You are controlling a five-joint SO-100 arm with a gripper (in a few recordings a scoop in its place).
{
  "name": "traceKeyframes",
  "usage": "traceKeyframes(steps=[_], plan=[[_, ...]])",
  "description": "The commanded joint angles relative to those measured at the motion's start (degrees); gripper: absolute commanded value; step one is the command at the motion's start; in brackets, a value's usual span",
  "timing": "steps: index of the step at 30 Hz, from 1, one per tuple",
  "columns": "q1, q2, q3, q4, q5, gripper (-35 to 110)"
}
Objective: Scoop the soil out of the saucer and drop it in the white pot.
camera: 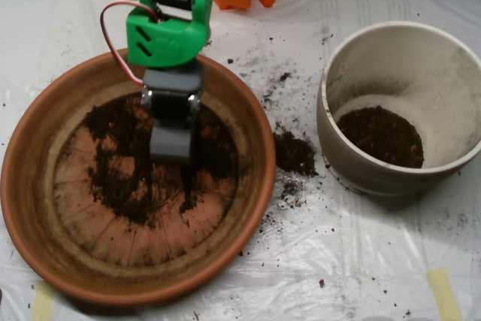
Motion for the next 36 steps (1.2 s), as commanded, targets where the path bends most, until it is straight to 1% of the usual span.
traceKeyframes(steps=[1,7,12,17,25,29,33,36], plan=[[-2.8,18.2,2.5,0.0,0.6,-1],[-9.0,29.7,0.5,7.9,1.6,-1],[-12.6,31.3,-8.3,15.5,2.0,-1],[-18.2,25.1,-21.9,23.1,2.6,-1],[-31.1,10.0,-45.9,35.6,2.5,-1],[-38.1,4.1,-55.1,40.9,2.2,-1],[-44.7,1.6,-56.9,42.8,2.1,0],[-46.2,1.2,-55.9,43.7,2.6,0]])
